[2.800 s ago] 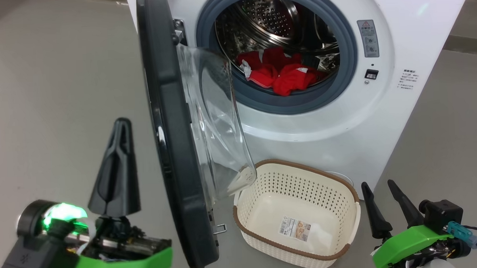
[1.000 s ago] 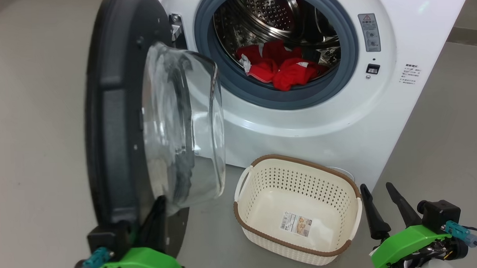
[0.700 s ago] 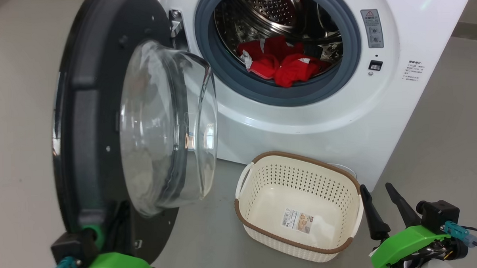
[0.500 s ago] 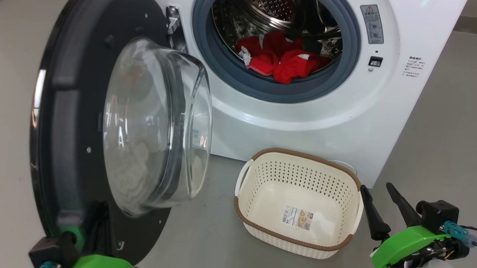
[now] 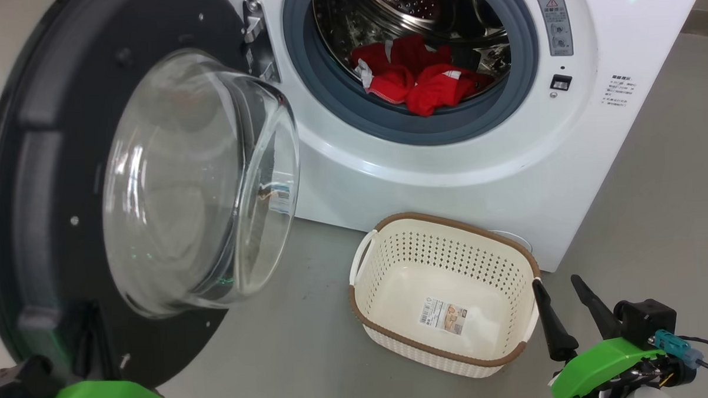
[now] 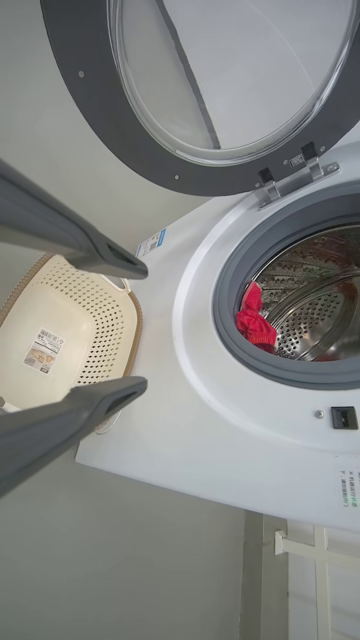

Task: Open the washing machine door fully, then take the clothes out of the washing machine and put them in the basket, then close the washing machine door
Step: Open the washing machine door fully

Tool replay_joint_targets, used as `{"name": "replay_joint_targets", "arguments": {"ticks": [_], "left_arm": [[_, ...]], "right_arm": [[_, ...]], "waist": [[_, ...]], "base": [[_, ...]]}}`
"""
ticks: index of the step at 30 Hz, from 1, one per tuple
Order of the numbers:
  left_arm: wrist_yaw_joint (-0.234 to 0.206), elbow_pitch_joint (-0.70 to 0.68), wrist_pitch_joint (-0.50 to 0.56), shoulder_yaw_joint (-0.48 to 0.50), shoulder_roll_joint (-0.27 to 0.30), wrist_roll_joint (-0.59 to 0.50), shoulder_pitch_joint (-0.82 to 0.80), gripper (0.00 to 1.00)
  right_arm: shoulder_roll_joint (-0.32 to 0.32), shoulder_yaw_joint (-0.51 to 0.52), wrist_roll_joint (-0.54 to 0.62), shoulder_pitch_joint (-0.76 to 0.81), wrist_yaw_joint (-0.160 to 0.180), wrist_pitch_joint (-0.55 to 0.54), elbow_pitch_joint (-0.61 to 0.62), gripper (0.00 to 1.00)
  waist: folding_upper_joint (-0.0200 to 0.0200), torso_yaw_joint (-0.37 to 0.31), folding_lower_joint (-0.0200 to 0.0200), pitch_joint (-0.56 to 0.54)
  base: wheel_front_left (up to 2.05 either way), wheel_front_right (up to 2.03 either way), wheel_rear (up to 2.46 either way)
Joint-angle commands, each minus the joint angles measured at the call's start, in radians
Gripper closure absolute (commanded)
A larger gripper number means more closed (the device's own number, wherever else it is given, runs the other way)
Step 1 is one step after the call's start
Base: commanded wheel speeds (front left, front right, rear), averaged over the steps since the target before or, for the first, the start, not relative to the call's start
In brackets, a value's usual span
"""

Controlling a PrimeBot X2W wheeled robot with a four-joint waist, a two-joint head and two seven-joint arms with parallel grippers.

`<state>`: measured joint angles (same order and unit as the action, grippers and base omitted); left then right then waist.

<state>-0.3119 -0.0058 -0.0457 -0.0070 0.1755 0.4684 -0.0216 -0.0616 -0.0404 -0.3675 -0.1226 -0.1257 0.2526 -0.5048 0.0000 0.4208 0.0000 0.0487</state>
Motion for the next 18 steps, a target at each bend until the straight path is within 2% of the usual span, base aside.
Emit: {"name": "replay_joint_targets", "arguments": {"ticks": [1, 7, 18], "left_arm": [[-0.011, -0.001, -0.020, 0.066, 0.038, 0.007, -0.053, 1.00], [0.019, 0.081, -0.046, 0.086, 0.076, 0.018, -0.100, 1.00], [0.050, 0.214, -0.091, 0.118, 0.104, 0.048, -0.182, 1.00]], "right_arm": [[-0.009, -0.026, 0.012, -0.017, -0.005, 0.009, 0.018, 0.00], [-0.021, -0.038, 0.017, -0.018, -0.005, 0.009, 0.010, 0.00], [-0.029, -0.045, 0.031, -0.030, -0.005, 0.009, 0.007, 0.00]], "waist": [[0.0000, -0.001, 0.0000, 0.003], [0.0000, 0.004, 0.0000, 0.011], [0.0000, 0.008, 0.0000, 0.027]], "base": [[0.00, 0.00, 0.00], [0.00, 0.00, 0.00], [0.00, 0.00, 0.00]]}}
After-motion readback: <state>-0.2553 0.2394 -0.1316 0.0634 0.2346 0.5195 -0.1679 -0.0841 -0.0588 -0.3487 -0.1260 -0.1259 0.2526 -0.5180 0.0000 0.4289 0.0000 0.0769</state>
